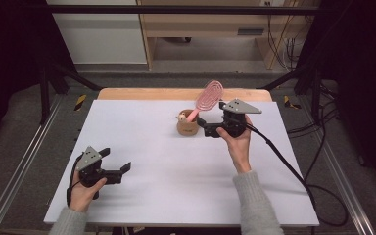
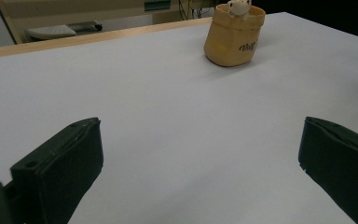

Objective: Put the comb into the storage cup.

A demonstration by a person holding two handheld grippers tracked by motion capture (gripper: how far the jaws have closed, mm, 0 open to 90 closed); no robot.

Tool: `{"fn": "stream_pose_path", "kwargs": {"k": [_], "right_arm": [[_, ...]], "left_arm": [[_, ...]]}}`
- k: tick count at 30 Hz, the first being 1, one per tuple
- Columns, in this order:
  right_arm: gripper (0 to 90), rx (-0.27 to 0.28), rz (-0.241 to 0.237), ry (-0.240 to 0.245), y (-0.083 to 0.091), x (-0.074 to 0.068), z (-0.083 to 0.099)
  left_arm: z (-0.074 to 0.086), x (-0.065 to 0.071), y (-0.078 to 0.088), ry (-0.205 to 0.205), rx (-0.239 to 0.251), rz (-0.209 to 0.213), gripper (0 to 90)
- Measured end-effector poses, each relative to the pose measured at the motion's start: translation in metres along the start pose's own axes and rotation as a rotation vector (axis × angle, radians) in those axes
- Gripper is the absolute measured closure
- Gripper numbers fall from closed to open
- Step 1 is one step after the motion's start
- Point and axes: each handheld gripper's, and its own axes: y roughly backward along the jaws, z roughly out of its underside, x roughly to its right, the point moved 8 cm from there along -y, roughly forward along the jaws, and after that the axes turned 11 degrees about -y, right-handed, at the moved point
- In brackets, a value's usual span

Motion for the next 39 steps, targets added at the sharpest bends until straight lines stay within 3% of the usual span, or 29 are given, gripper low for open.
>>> {"fn": "stream_pose_path", "kwargs": {"k": [20, 39], "right_arm": [[0.5, -0.023, -0.084, -0.005, 0.048, 0.001, 0.030], [0.5, -0.053, -0.073, -0.045, 0.087, 0.028, 0.074]], "left_arm": [[-0.002, 0.003, 0.000, -0.017, 0.012, 0.015, 0.0], [-0.002, 0.006, -0.001, -0.027, 0.018, 0.028, 0.0]]}}
